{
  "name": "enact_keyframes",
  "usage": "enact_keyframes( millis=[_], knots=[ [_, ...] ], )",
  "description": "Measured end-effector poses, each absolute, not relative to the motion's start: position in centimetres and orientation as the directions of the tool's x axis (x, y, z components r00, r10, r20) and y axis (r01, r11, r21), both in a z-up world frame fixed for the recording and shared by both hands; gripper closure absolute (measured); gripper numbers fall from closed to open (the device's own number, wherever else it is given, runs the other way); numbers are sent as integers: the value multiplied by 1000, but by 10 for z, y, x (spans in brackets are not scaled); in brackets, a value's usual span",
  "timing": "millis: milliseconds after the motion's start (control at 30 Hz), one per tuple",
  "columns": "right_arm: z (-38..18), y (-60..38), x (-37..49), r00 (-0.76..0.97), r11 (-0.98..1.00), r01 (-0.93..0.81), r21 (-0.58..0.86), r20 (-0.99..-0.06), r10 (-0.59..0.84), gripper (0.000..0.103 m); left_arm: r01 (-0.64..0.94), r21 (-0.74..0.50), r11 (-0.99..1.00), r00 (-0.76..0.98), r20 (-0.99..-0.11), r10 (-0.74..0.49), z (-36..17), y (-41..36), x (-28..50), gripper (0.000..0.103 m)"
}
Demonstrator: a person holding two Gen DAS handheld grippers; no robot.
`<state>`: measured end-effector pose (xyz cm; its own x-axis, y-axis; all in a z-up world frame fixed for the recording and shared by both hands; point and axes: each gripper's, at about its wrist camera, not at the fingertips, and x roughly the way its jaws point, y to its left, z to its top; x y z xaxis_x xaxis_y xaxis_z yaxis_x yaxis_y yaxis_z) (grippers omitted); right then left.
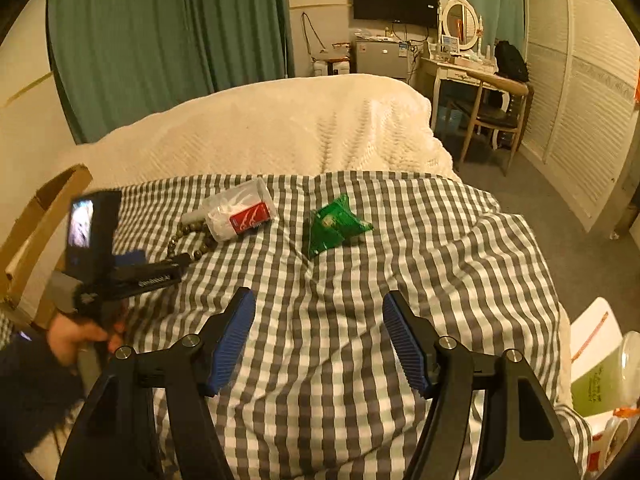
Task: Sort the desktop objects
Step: 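Move both open tools back to the pile, then grasp the bead bracelet with the left tool while the right tool grasps the green packet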
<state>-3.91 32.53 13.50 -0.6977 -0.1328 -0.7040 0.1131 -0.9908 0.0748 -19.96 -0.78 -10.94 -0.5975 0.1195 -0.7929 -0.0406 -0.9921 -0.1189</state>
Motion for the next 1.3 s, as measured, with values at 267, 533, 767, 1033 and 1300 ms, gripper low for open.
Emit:
enact_keyframes(
  millis=[267, 533, 767, 1033, 1300],
  knots=[
    [144, 310, -95, -704, -990, 141, 32, -699, -123, 31, -66, -113, -991, -619, -775, 129, -111, -3, -213, 13],
    [103, 298, -158, -679, -991, 133, -10, -729, -84, 31, -67, -56, -996, -598, -797, 85, -112, -8, -221, 46],
    [67, 305, -185, -657, -993, 118, -29, -751, -56, 31, -112, -69, -991, -583, -803, 122, -110, -1, -222, 91],
    [43, 300, -184, -627, -994, 104, -44, -779, -31, 56, -90, -153, -984, -564, -807, 177, -106, -11, -212, 91],
    [52, 289, -156, -640, -994, 91, -54, -768, -17, 58, -98, -162, -982, -595, -782, 188, -90, -17, -193, 91]
  ],
)
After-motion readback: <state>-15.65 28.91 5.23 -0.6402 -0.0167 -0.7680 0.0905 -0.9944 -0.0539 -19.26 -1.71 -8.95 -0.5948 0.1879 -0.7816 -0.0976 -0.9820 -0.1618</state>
